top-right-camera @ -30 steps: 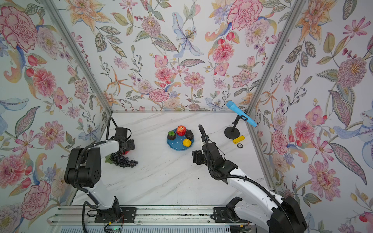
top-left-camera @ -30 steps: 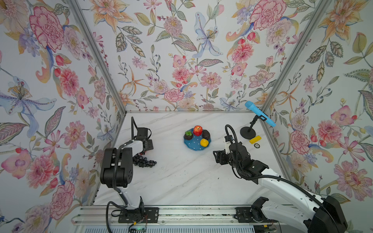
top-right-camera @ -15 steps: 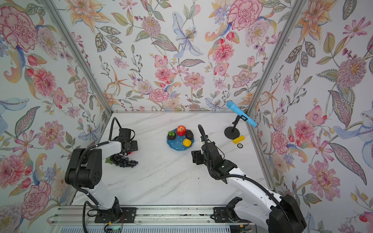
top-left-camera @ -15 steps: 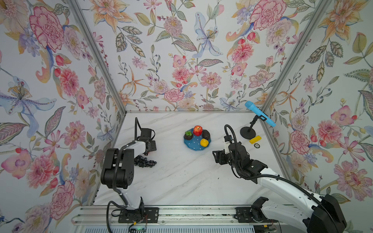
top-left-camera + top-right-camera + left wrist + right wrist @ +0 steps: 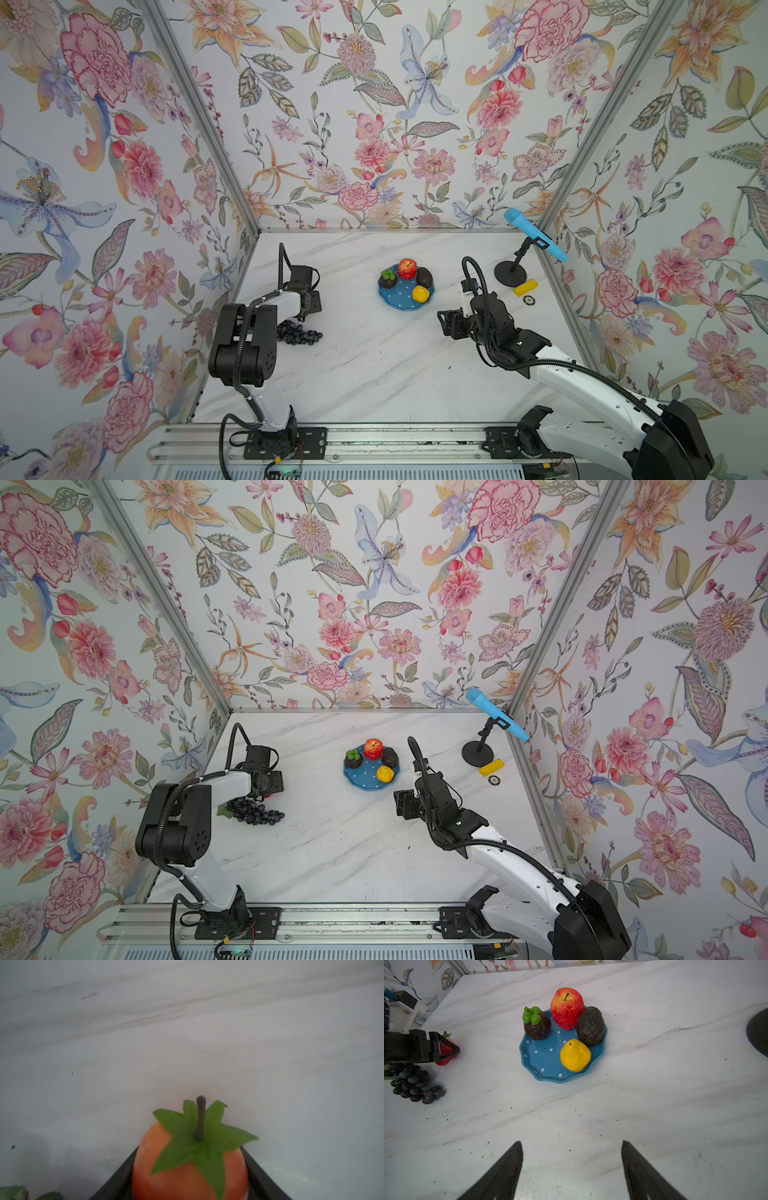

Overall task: Arrange fruit in a fruit bowl
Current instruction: Pick up the fruit from the middle-left of the table.

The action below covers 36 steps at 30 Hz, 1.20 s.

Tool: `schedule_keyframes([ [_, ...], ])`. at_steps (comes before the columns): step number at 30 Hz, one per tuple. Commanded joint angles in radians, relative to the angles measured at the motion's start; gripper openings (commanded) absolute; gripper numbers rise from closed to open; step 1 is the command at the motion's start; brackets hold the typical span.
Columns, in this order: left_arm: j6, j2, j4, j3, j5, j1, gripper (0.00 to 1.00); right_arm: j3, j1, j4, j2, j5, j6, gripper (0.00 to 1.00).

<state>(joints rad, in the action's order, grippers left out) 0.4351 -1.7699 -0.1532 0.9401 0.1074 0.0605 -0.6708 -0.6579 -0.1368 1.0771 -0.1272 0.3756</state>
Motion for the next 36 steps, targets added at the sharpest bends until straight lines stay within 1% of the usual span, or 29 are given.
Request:
schedule_keyframes([
  [1,0.009,-0.020,0.015,-0.018,-0.015,0.005,0.65,-0.012,0.002,-0.009,-0.023,-0.001,0.016,0.75],
  [4,0.010,-0.014,0.024,-0.026,-0.023,0.005,0.60,0.000,0.003,-0.006,-0.038,-0.013,0.023,0.76],
  [12,0.027,0.061,0.109,-0.089,-0.070,0.011,0.57,-0.001,0.003,-0.010,-0.040,-0.015,0.034,0.76],
  [20,0.012,0.178,0.251,-0.204,-0.127,0.061,0.53,-0.019,0.003,-0.012,-0.019,-0.002,0.065,0.76],
  [23,0.003,0.242,0.284,-0.235,-0.102,0.117,0.51,-0.029,0.003,-0.014,-0.008,0.006,0.077,0.76],
  [26,-0.014,0.286,0.325,-0.262,-0.105,0.178,0.51,-0.030,0.003,-0.005,-0.001,0.016,0.095,0.76],
  [29,-0.035,0.306,0.368,-0.269,-0.169,0.237,0.50,-0.033,0.003,0.004,0.007,0.027,0.106,0.76],
  [32,-0.095,0.314,0.405,-0.261,-0.219,0.326,0.50,-0.037,0.003,0.016,0.015,0.021,0.121,0.76],
  [36,-0.168,0.347,0.582,-0.325,-0.350,0.433,0.51,-0.058,0.002,0.029,0.030,0.051,0.137,0.76],
])
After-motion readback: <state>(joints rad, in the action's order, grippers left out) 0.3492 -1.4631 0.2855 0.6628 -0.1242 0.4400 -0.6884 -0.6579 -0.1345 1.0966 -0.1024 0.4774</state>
